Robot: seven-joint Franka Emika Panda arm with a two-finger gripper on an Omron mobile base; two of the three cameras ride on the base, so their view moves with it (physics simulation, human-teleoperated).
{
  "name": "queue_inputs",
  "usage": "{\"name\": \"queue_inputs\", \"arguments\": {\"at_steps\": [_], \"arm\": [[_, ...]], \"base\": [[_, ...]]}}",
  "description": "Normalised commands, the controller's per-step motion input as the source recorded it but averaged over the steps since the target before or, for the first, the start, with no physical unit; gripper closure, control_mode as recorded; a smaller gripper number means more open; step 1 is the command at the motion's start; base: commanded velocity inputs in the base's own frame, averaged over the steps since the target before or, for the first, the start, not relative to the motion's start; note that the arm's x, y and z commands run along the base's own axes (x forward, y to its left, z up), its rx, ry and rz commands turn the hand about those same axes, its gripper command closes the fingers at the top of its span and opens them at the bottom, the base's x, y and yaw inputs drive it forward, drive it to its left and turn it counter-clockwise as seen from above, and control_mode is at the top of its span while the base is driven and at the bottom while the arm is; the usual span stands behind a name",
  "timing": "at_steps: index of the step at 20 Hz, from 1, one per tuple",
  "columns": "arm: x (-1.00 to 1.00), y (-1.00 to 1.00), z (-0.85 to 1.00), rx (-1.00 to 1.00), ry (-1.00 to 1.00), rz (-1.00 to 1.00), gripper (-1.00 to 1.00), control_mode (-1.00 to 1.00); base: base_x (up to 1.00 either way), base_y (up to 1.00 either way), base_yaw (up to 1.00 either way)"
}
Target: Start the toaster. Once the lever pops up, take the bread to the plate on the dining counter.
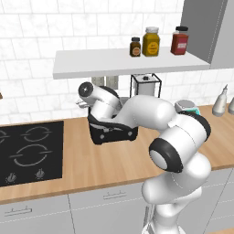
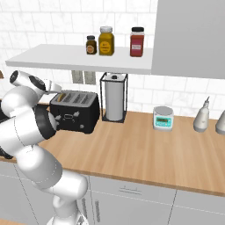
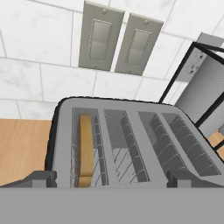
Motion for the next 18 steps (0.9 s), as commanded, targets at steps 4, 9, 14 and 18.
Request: {"name": "queue_inputs", "arguments": {"at_steps": [4,9,14,18], "arm": [[0.0,0.0,0.0,0.0,0.0,0.0,-1.0,-1.0],[0.0,0.0,0.0,0.0,0.0,0.0,-1.0,-1.0],[0.0,0.0,0.0,0.0,0.0,0.0,-1.0,-1.0],[0.0,0.0,0.0,0.0,0.0,0.0,-1.0,-1.0]], "base": [[0.0,0.0,0.0],[0.0,0.0,0.0],[0.0,0.0,0.0],[0.0,0.0,0.0]]}}
